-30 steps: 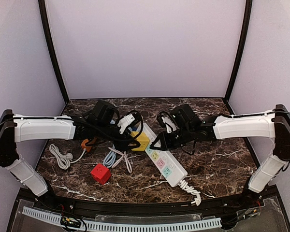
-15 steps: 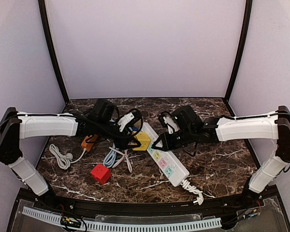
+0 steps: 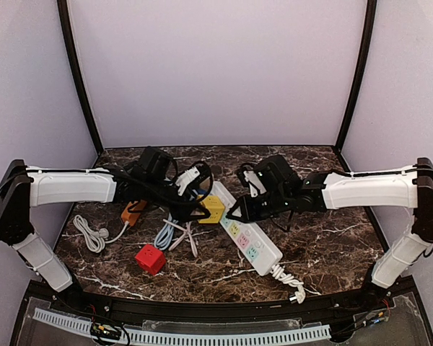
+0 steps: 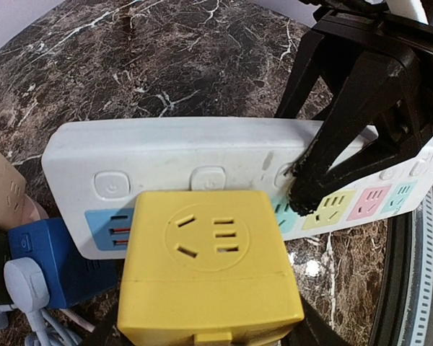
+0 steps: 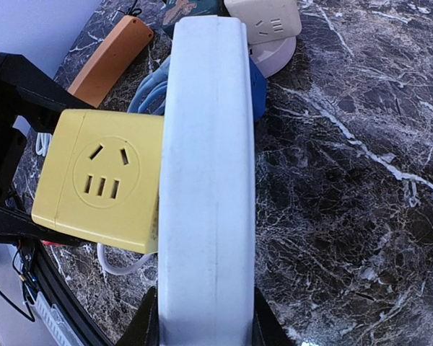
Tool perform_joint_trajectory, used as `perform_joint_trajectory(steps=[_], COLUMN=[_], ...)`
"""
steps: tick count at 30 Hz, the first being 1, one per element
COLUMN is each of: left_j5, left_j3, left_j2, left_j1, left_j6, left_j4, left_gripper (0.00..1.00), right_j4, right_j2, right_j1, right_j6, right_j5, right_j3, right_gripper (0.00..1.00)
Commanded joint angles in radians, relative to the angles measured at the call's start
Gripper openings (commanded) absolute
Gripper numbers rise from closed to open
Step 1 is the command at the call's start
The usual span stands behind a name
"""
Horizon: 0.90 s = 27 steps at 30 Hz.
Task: Pull the plug off the socket
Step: Remove the plug from the socket.
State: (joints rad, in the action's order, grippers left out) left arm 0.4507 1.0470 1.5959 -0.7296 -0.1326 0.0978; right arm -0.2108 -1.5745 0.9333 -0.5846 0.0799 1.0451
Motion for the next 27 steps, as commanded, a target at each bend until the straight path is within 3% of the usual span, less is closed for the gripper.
perform_joint_trajectory(steps=[1, 9, 27], left_j5=[-0.027, -0.116, -0.113], left_j3=[0.020, -0.012, -0.014], left_j2=[-0.039, -0.070, -0.077], left_j1=[-0.006, -0.046, -0.050], left_j6=[0.037, -0.013, -0.008], left_j4=[-0.031, -0.043, -0.052], left_gripper=[0.01, 0.01, 0.01], right_j4=[-0.073, -0.091, -0.115], right_j2=[0.002, -0.011, 0.003], right_j1=[-0.009, -0.067, -0.070], right_j6=[-0.012, -0.104, -0.098], right_j5=[-0.034, -0.059, -0.109], right_j3=[0.020, -0.008, 0.001], right_gripper=[0.00, 0.00, 0.00])
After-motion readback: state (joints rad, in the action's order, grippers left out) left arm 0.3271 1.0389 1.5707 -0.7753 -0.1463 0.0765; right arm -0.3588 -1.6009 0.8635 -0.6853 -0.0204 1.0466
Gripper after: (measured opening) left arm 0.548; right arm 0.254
